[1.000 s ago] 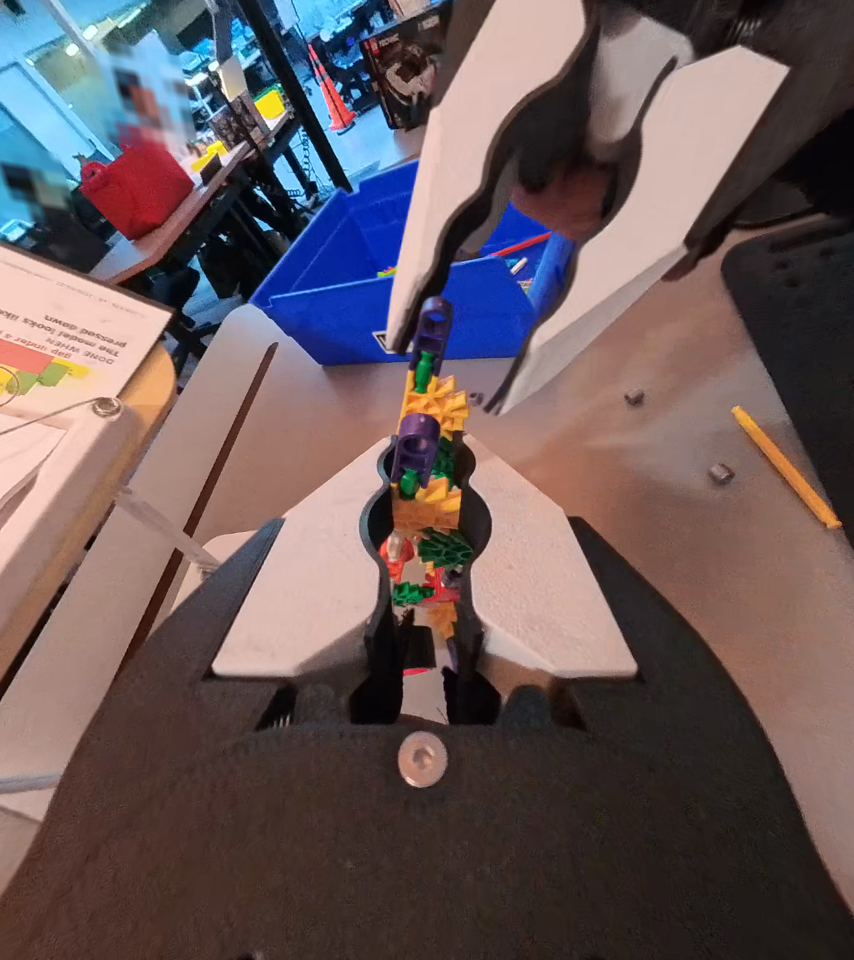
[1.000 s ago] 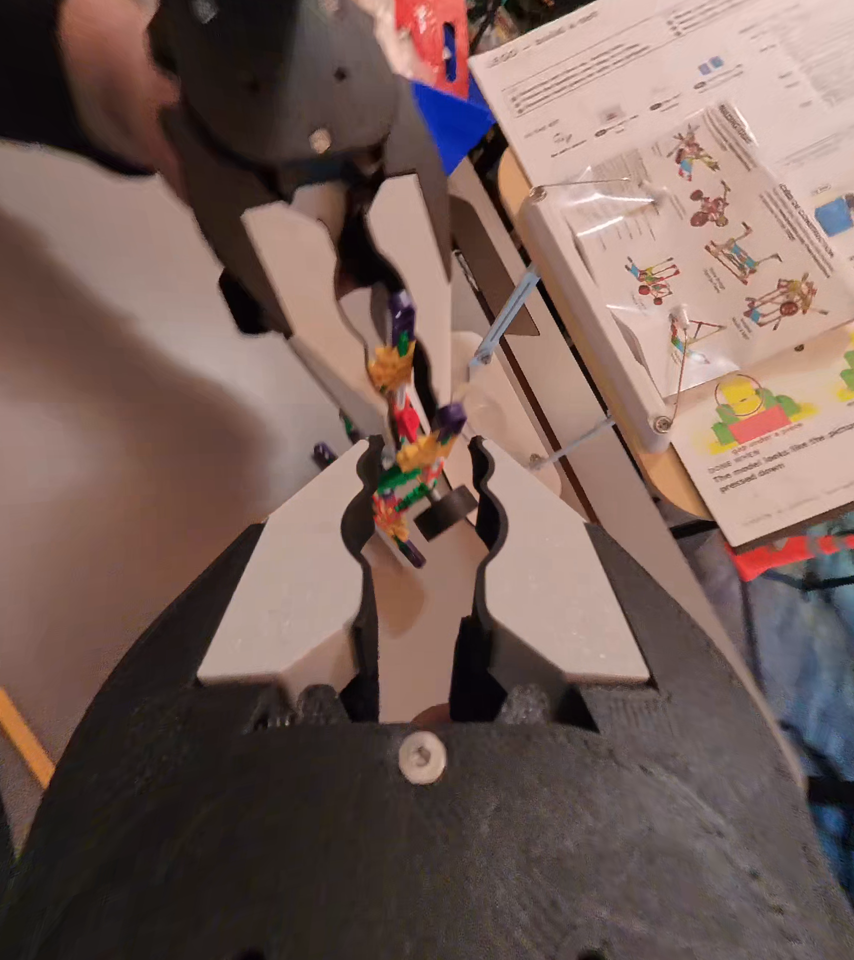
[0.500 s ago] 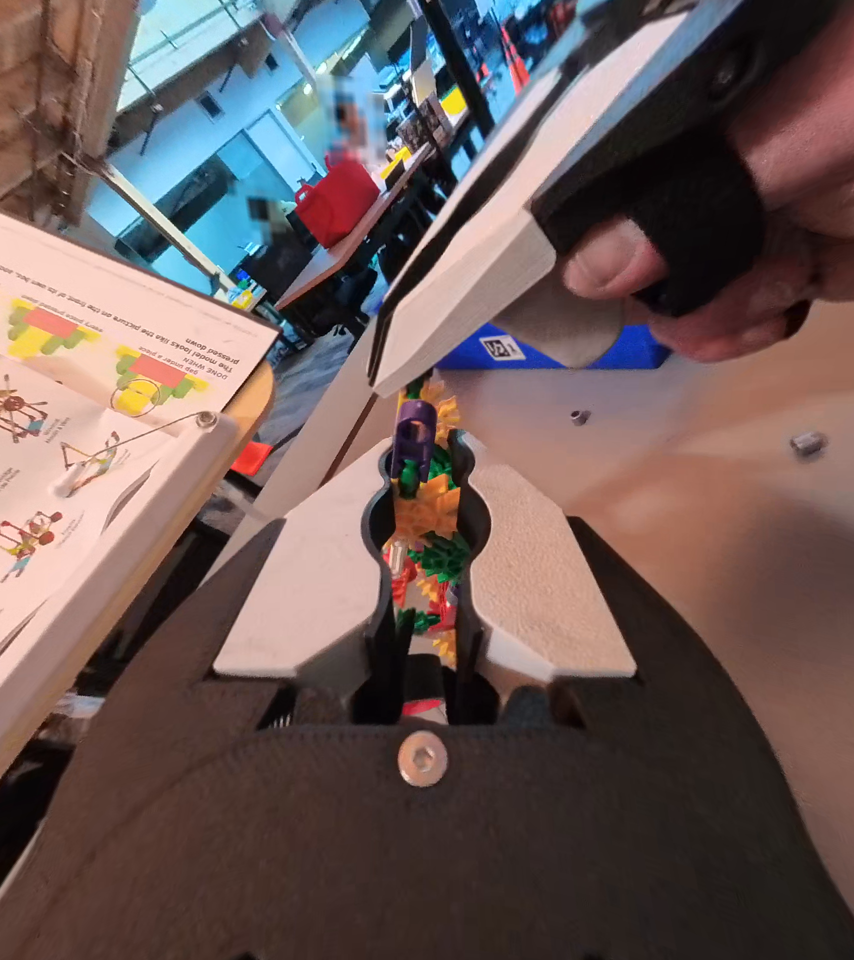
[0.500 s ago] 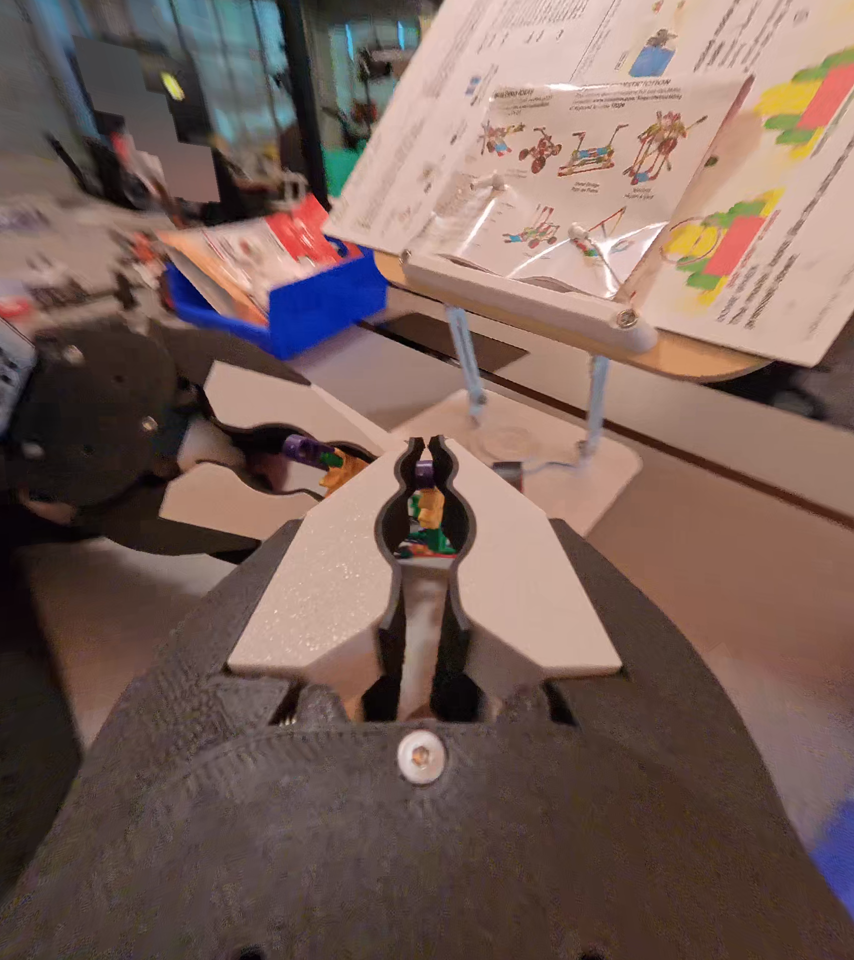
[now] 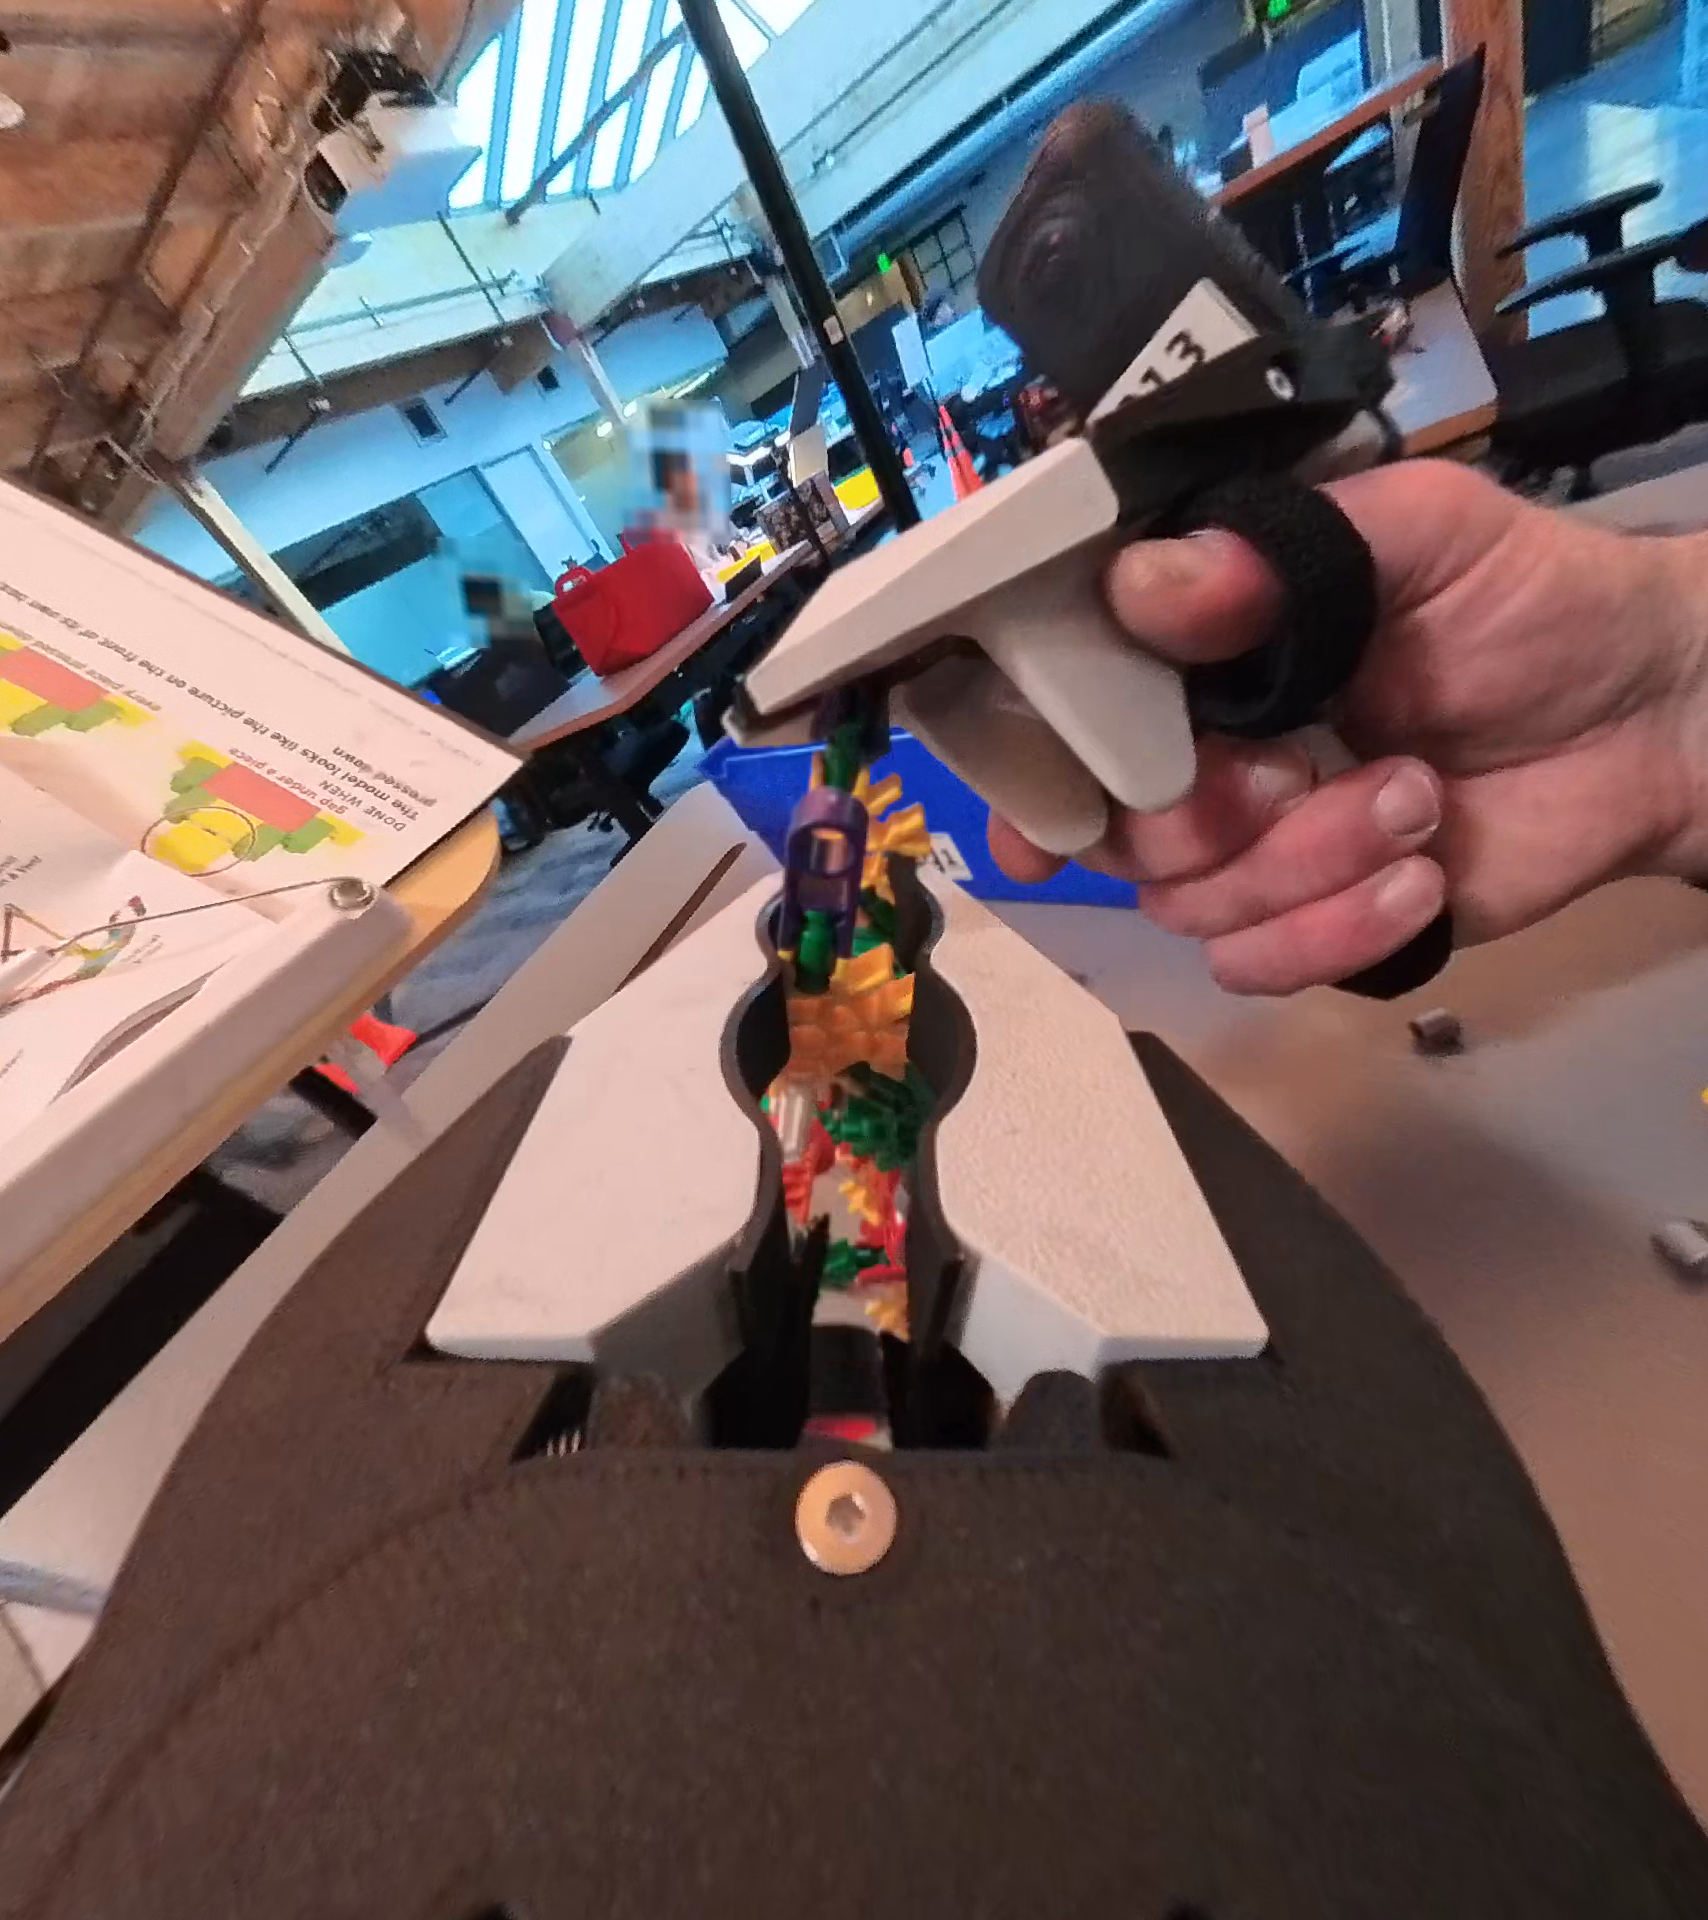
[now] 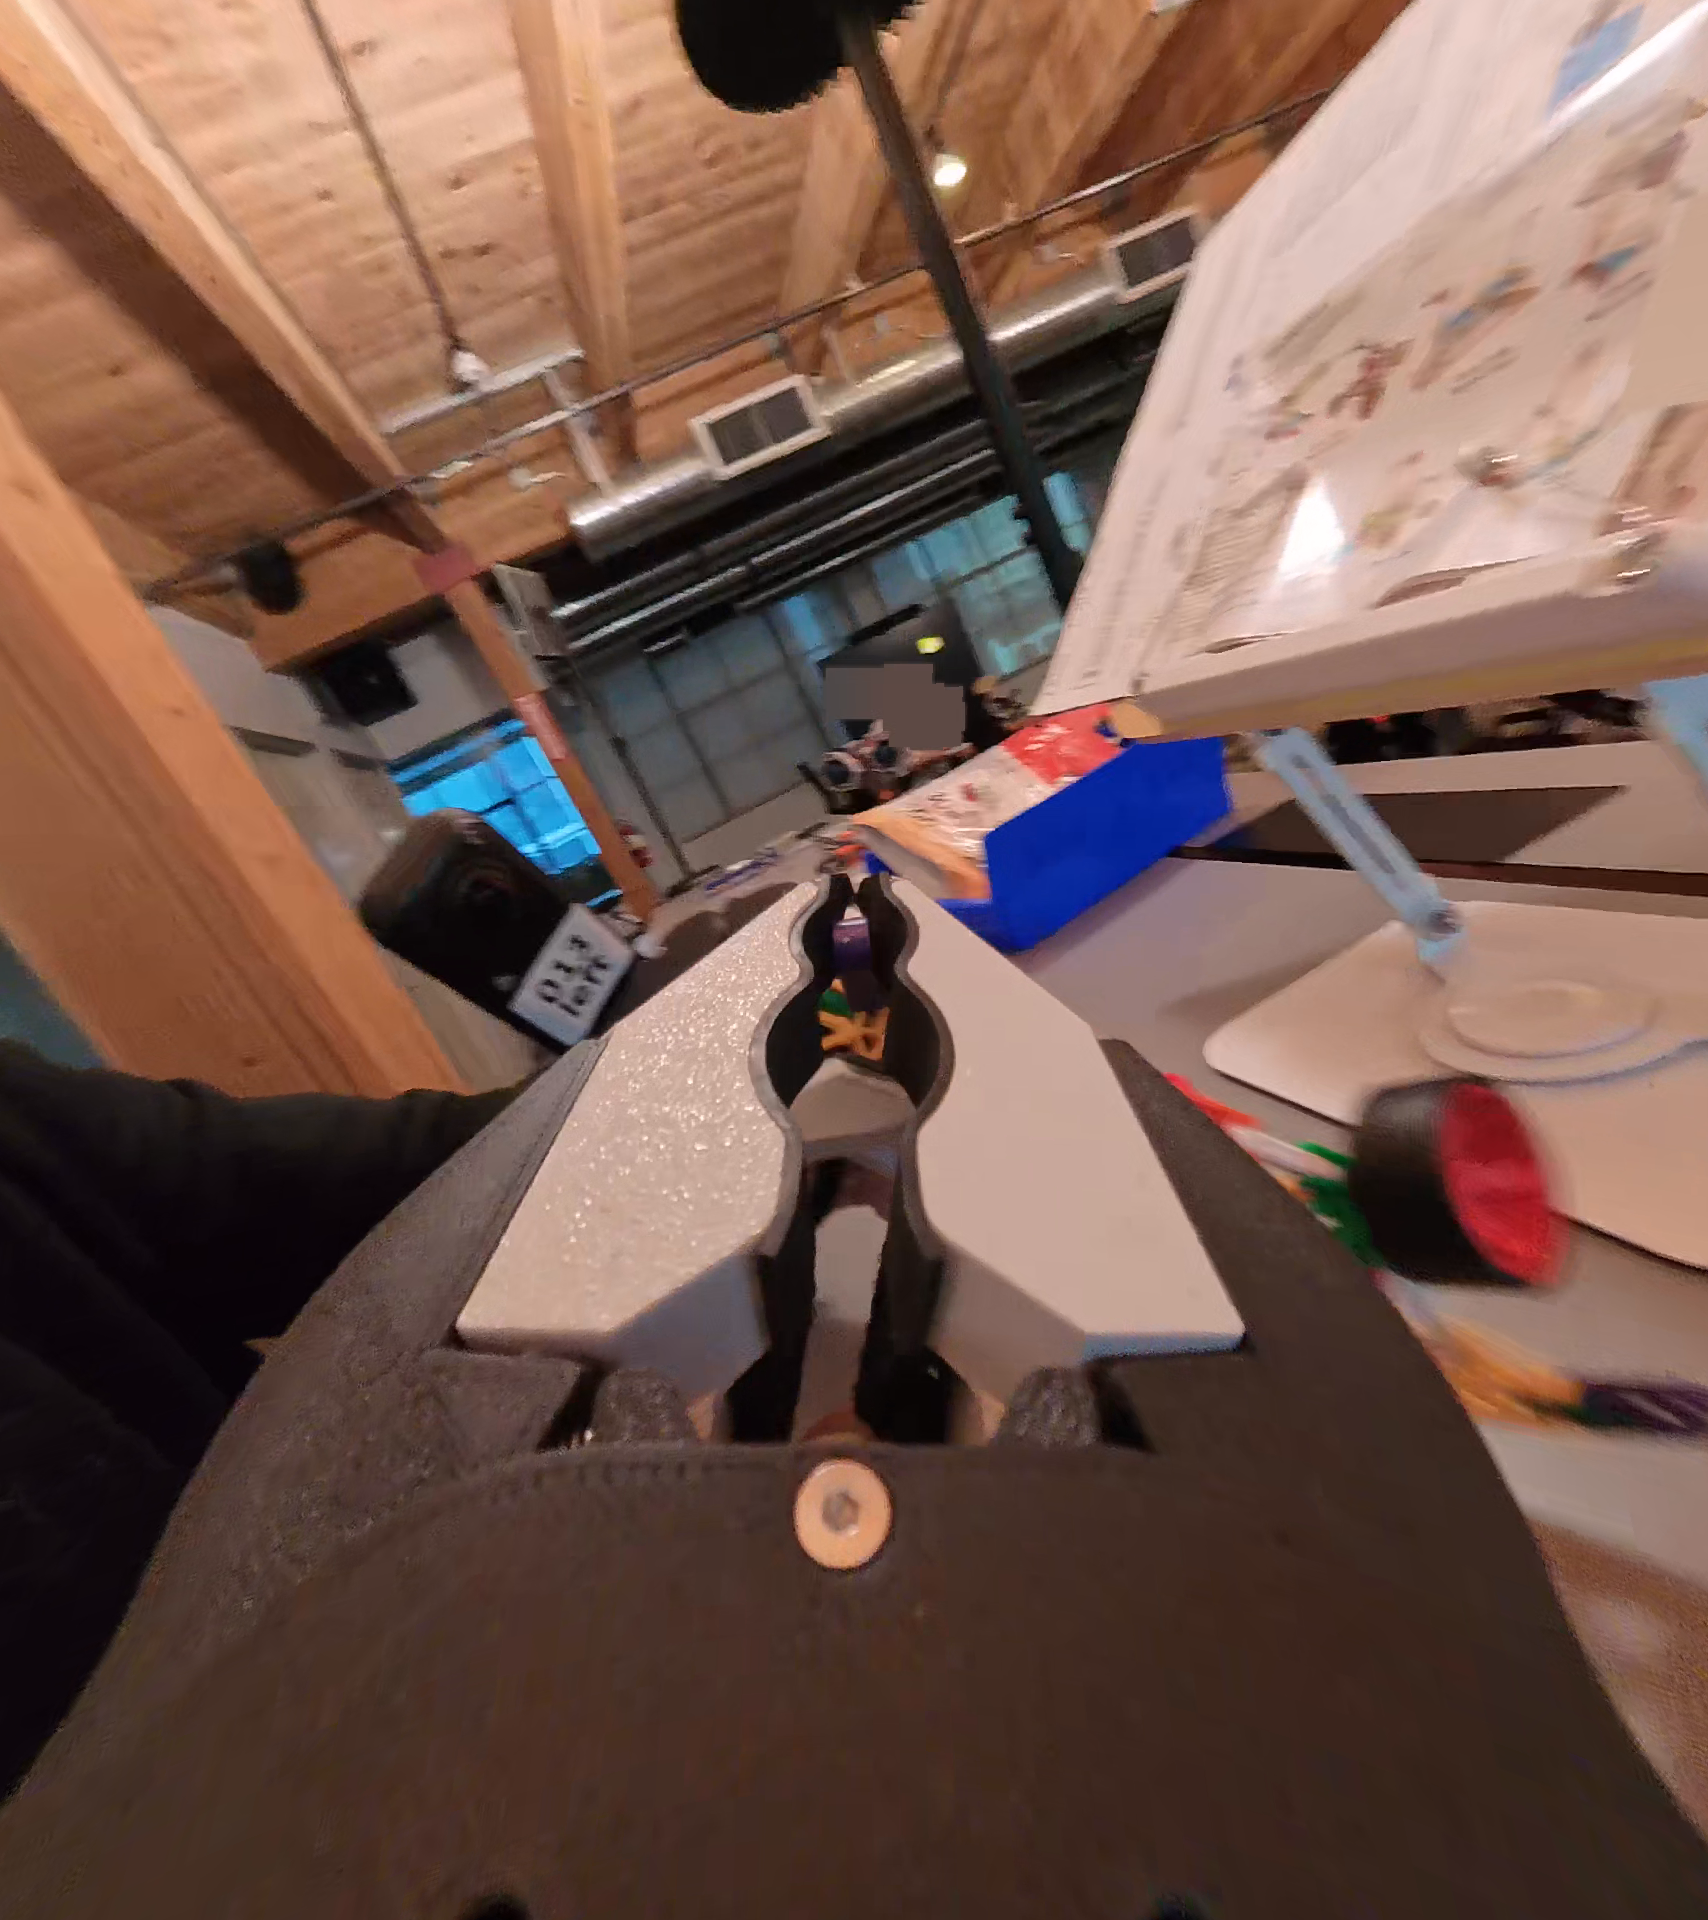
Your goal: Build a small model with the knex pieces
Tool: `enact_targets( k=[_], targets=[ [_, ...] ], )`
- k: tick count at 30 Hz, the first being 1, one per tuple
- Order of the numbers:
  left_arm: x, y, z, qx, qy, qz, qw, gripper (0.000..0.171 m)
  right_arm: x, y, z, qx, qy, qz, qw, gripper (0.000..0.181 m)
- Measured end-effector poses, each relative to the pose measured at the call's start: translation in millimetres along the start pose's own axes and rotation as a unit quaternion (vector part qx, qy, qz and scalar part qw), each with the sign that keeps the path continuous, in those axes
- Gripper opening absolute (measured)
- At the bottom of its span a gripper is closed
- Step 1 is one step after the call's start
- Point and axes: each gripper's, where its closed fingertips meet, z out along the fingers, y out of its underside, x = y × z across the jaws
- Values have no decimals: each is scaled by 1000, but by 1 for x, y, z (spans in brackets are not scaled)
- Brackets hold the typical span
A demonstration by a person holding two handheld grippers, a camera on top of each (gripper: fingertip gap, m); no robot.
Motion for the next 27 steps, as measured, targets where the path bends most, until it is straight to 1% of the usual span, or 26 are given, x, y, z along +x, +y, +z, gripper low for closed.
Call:
enact_targets(
  k=[4,6,7,8,9,10,11,13,14,15,16,18,19,20,22,23,24,25,26,27],
  targets=[
    [3,2,5,6,1,8,1000,15,-11,3,7,0,-45,19,999,3],
    [-4,3,5,2,-11,8,1000,15,-15,-12,-2,23,-45,7,999,3],
    [-9,3,3,4,-16,9,1000,15,-13,-21,-9,31,-27,-6,999,3],
    [-11,3,1,2,-16,7,1000,15,-7,-30,-19,29,13,-34,999,3],
    [-14,4,0,-3,-19,7,1000,15,7,-38,-34,16,77,-72,994,3],
    [-18,6,0,-11,-25,12,1000,15,27,-48,-53,1,155,-109,982,3],
    [-18,8,1,-22,-25,18,999,15,47,-57,-78,-16,231,-137,963,3],
    [-16,12,4,-42,-21,28,998,15,80,-66,-128,-70,364,-170,913,3],
    [-16,12,5,-48,-22,32,998,15,92,-66,-151,-96,414,-173,889,4],
    [-13,14,7,-54,-18,37,998,15,102,-65,-170,-113,446,-167,872,4],
    [-12,14,8,-59,-17,46,997,15,113,-60,-185,-134,472,-152,858,16],
    [-7,15,9,-62,-14,62,996,15,134,-43,-209,-181,506,-112,836,58],
    [-5,16,10,-64,-12,63,996,16,140,-40,-216,-186,517,-104,829,67],
    [-5,16,10,-66,-15,65,996,16,140,-41,-220,-182,521,-105,827,67],
    [-5,18,11,-74,-18,69,995,16,129,-57,-214,-148,521,-133,830,69],
    [-5,19,11,-75,-19,67,995,16,114,-66,-201,-133,503,-159,839,60],
    [-7,20,12,-77,-23,66,995,16,95,-70,-183,-130,474,-183,851,53],
    [-8,21,13,-80,-27,66,994,16,73,-69,-158,-131,426,-204,872,47],
    [-8,22,14,-84,-29,66,994,16,47,-63,-129,-128,370,-217,894,42],
    [-8,22,15,-87,-32,65,994,16,24,-53,-102,-133,318,-222,912,34]
  ],
)
